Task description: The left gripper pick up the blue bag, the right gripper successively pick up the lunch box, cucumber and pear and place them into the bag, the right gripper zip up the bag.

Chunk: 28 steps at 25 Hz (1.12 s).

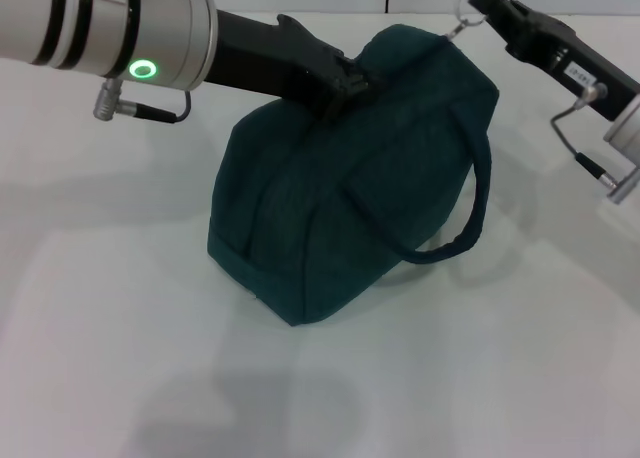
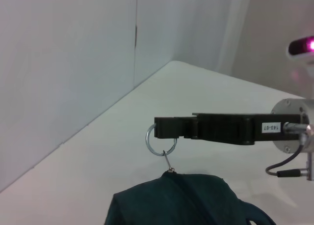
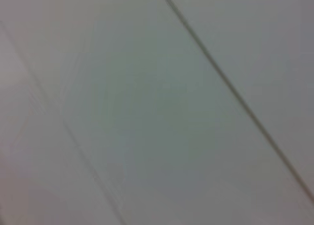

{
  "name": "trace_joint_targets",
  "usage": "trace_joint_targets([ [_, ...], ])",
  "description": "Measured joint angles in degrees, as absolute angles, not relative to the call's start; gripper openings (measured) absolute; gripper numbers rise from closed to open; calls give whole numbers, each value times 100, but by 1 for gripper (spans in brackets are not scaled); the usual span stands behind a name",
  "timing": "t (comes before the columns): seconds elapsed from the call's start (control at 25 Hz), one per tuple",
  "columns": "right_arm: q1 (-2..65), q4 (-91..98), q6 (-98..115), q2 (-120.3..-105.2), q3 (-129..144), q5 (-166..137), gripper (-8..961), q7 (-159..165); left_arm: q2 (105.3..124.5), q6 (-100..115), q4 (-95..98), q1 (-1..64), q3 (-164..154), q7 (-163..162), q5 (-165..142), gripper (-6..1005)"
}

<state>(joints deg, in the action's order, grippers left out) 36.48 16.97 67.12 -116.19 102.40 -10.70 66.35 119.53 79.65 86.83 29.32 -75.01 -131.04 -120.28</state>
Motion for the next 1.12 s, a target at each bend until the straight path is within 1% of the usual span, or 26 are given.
trace_joint_targets([
  [0.52,3448,1505,5734,-11619,10379,-882,75,6845,11960,7947,8653,2786,-7126,-12670,-11137,43],
  [0.76,3436,1504,5747,-11618,10376,-861,77,6870,11965,7928,8483,2808,-7098,-12570,-11118,43],
  [0.92,3417,1514,5945,-11571,10440,-950,78,7054,11964,7893,8371,2797,-7054,-12455,-11026,43],
  [1.0,3355,1505,6053,-11573,10407,-943,78,6981,11963,7861,8332,2769,-7048,-12355,-10934,44],
  [1.12,3243,1526,6160,-11572,10380,-935,123,6811,11959,7850,8238,2757,-7020,-12246,-10796,44],
])
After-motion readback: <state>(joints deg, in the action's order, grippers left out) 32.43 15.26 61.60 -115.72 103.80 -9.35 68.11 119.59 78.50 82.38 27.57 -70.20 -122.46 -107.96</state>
